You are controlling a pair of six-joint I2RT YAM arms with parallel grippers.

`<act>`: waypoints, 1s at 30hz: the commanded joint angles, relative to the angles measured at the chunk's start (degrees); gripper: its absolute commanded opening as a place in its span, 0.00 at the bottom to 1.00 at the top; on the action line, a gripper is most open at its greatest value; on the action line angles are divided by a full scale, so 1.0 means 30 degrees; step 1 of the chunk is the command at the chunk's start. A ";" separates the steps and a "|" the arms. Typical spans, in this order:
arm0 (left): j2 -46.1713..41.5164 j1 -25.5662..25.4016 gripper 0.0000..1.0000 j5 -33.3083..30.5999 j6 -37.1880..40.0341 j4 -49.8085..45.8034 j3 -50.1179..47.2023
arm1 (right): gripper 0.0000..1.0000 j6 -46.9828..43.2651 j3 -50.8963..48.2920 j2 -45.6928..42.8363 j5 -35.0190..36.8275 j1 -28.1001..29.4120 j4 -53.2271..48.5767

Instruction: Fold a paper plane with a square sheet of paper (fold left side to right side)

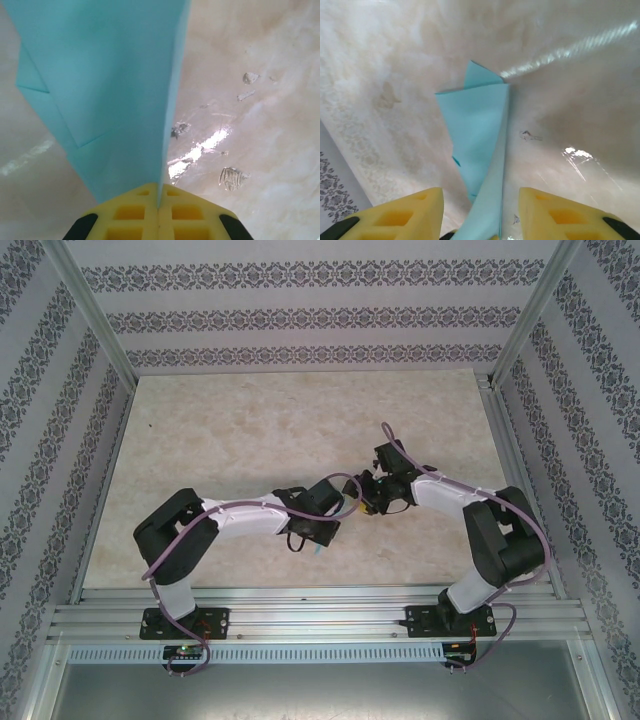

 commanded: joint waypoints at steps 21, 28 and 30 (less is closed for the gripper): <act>-0.1391 0.3469 0.00 0.7130 -0.3542 0.9174 -0.5066 | 0.30 -0.3073 -0.2082 -0.1074 -0.2648 0.0960 0.4925; -0.1339 0.3646 0.00 0.7272 -0.3937 0.9727 -0.5473 | 0.27 -0.1646 -0.2788 0.0116 -0.3288 0.1780 0.7152; -0.1199 0.3686 0.00 0.7362 -0.3963 0.9756 -0.5452 | 0.27 -0.1410 -0.2786 0.0523 -0.3319 0.2073 0.7538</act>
